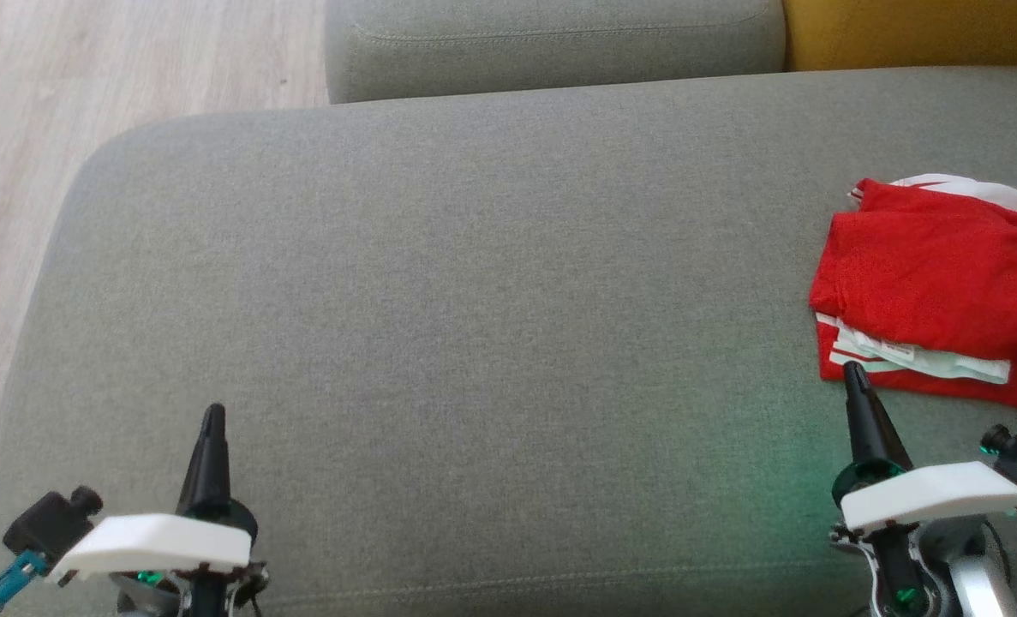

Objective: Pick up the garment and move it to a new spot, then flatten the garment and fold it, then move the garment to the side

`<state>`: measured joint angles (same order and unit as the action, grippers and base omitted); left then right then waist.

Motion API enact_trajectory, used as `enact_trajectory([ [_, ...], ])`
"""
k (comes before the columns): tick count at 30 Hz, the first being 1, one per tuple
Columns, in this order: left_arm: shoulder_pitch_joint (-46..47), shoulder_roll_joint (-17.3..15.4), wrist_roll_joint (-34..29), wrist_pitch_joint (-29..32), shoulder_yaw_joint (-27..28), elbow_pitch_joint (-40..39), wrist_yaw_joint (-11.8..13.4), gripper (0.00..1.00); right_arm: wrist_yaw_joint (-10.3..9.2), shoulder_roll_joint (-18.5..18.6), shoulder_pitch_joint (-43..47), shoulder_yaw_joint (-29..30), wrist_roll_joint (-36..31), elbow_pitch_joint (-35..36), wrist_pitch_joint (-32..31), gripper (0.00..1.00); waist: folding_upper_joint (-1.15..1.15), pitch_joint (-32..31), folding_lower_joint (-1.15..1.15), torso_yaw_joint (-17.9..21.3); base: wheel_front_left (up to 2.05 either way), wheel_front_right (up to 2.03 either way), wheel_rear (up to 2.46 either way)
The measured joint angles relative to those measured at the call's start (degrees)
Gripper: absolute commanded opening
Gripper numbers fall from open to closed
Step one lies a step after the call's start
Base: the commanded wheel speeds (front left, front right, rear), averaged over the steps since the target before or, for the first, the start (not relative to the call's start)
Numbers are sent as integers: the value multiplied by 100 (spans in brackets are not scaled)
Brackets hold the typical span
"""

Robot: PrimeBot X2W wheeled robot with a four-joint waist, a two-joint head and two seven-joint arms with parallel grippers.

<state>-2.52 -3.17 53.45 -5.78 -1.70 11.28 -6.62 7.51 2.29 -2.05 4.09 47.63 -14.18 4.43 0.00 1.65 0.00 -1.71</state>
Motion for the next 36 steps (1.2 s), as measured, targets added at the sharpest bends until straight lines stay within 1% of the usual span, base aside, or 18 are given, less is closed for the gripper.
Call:
enact_trajectory([
  [24, 193, -7, 1558, 405, 146, 177, -18, 0, 0, 1, -79, 123, 1719, -65, -403, 0, 0, -58, 0, 67, 0, 0, 0],
  [36, 291, -7, 2231, 579, 243, 224, -27, 0, -1, 1, -79, 179, 2471, -93, -581, 0, 0, -83, 0, 96, 0, 0, 0],
])
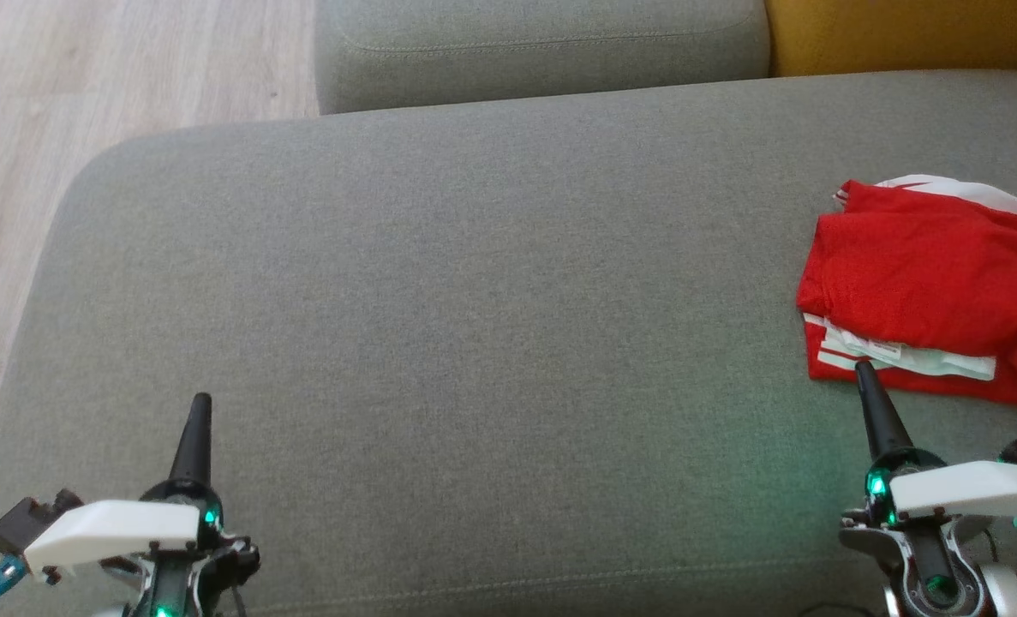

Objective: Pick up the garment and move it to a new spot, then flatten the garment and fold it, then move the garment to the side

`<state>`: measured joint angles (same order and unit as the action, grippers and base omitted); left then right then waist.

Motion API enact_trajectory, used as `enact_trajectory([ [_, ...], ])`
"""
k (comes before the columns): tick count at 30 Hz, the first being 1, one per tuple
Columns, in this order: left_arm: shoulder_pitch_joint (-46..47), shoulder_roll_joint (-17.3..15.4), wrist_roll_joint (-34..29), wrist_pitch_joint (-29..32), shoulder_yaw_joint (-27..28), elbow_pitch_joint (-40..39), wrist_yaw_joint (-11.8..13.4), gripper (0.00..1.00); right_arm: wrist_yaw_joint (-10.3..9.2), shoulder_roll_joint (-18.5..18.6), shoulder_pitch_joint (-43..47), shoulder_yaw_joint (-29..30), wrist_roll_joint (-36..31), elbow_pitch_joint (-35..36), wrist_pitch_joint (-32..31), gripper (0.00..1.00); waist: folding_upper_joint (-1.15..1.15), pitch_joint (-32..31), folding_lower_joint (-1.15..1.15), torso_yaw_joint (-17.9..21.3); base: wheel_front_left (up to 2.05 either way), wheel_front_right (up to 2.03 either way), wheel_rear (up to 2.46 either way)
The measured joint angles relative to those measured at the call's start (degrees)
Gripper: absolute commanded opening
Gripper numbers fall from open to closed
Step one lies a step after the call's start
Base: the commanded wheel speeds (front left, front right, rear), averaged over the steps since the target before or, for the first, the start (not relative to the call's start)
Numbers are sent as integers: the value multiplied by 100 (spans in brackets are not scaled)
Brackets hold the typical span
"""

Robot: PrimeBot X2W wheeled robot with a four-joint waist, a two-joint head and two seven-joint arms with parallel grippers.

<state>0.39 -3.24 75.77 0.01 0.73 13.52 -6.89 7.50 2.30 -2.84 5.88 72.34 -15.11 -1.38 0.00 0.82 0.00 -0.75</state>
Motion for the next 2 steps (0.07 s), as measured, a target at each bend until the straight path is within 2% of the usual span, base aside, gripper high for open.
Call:
enact_trajectory([
  [2, 0, 0, 64, 15, 3, 13, 0, 0, 0, 0, 0, 3, 62, -1, -18, 0, 0, -2, 0, 3, 0, 0, 0],
])
